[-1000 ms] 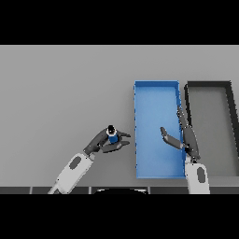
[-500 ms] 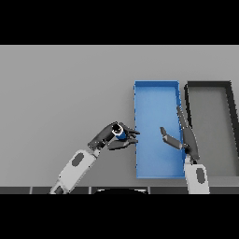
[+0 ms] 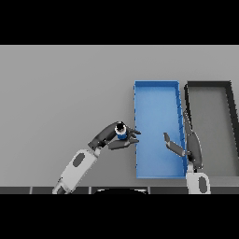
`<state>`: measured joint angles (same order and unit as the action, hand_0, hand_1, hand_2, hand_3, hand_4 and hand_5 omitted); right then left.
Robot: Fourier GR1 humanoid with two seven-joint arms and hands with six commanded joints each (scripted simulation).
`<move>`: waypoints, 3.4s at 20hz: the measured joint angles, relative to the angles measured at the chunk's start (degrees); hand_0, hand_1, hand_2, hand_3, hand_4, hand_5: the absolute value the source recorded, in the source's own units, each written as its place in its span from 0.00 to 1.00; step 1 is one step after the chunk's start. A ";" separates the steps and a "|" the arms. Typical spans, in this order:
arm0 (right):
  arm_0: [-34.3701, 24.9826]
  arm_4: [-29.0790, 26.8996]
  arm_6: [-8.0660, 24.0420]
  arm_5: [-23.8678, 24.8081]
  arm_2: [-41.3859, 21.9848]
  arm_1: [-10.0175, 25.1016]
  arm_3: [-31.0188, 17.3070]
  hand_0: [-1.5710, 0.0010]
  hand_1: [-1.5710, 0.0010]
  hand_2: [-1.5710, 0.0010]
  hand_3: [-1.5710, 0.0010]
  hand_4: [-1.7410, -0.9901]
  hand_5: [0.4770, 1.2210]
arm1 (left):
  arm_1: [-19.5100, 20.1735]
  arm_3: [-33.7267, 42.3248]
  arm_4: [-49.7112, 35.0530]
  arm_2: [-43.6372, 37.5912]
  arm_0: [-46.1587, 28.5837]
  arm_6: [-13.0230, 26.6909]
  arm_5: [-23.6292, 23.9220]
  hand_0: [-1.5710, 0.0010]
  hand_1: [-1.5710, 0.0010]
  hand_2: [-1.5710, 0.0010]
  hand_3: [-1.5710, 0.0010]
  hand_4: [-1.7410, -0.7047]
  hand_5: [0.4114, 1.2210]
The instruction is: Pick up the blue pipe and place it into the blue bin.
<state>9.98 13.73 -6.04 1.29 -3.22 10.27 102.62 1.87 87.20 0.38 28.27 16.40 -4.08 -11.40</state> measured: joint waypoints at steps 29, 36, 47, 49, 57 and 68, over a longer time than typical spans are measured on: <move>-39.71 -31.10 32.33 -26.91 -16.98 5.83 7.13 0.98 0.98 0.95 1.00 0.74 0.06 | -5.62 0.09 4.76 -6.09 -1.37 1.94 -9.24 0.00 0.00 0.00 0.00 0.26 1.00; -44.75 -30.81 32.42 -30.33 -18.50 3.33 1.19 0.55 0.55 0.53 0.62 0.45 0.03 | -6.20 0.83 6.42 -7.11 -2.58 4.49 -10.96 0.00 0.00 0.00 0.00 0.14 1.00; -44.07 -32.22 27.16 -27.33 -21.24 2.75 0.89 0.05 0.05 0.05 0.09 0.05 0.84 | -7.36 0.15 3.24 -7.90 -2.19 3.31 -11.41 0.00 0.00 0.00 0.09 0.02 1.00; -44.45 -32.08 26.57 -26.92 -22.10 2.75 1.10 0.03 0.03 0.03 0.06 0.03 0.90 | -7.14 0.70 3.69 -7.53 -2.74 1.88 -11.34 0.00 0.00 0.00 0.09 0.01 1.00; -43.29 -30.73 25.23 -22.86 -22.96 2.94 1.93 0.01 0.01 0.00 0.01 0.01 0.98 | -4.94 0.90 8.03 -7.81 -1.64 -0.08 -11.58 0.52 0.56 0.58 0.62 0.44 1.00; -42.71 -28.31 27.66 -22.57 -23.04 0.19 2.68 0.00 0.00 0.00 0.00 0.00 1.00 | -6.18 1.08 9.79 -9.43 -2.59 7.91 -13.51 0.96 0.96 0.96 0.97 0.76 0.16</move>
<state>-32.73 -14.59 21.62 -21.29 -26.25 10.47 105.30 -4.30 88.28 10.16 18.84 13.81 3.83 -24.92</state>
